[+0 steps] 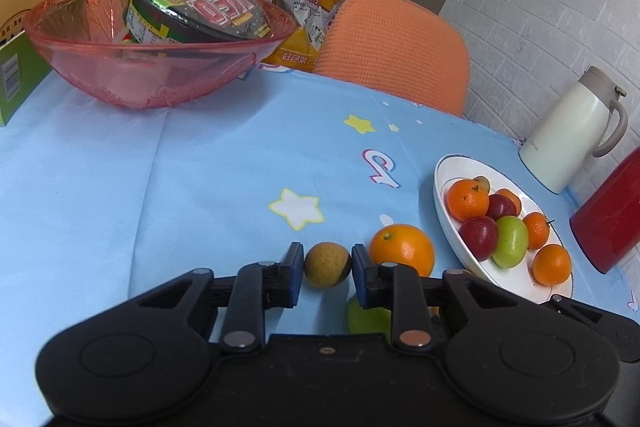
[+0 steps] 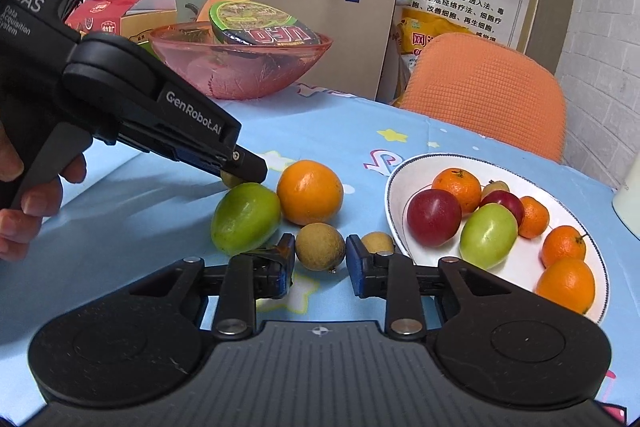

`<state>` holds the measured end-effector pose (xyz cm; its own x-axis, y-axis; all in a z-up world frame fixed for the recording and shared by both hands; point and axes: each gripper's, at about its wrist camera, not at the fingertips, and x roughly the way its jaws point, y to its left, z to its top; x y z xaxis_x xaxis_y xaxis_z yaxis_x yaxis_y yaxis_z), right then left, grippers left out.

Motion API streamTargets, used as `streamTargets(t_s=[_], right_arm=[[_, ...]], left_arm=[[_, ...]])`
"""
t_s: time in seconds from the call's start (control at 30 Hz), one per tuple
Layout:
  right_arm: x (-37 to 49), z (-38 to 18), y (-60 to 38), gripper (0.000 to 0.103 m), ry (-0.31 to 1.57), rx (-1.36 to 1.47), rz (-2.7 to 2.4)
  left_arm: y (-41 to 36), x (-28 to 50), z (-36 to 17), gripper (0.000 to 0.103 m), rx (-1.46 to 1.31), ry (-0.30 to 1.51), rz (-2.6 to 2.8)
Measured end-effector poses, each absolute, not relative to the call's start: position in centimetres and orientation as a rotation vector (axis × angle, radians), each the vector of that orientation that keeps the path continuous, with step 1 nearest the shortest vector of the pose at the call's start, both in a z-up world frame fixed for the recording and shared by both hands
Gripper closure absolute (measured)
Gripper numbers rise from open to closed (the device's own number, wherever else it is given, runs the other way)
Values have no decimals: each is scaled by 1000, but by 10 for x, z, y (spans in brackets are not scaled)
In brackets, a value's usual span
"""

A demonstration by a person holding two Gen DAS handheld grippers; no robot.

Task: Organize fruits
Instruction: 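Grasp a small brown kiwi with the left tool while the right tool grasps another kiwi, then carry both kiwis over the white plate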

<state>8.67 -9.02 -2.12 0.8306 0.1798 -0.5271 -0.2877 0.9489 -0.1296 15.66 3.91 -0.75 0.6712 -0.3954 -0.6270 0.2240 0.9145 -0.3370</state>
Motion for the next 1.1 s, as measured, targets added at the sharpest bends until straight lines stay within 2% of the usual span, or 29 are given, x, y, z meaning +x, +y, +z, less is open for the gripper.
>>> streamTargets(t_s=[0.3,0.53,0.8,1.1], right_arm=[[49,-4,-119,54,479,-68,270],[33,7,-149,54,424,-37,193],[37,11,-183,54,400,-22,100],[48,2,-196,54,415,7,96]], left_arm=[[24,124,31,16,-213,664,-406],[-16,111,51,16,-184,628,-509],[-64,108,45,16,-125,655,-591],[-86,125,27,15,-89,716,-570]])
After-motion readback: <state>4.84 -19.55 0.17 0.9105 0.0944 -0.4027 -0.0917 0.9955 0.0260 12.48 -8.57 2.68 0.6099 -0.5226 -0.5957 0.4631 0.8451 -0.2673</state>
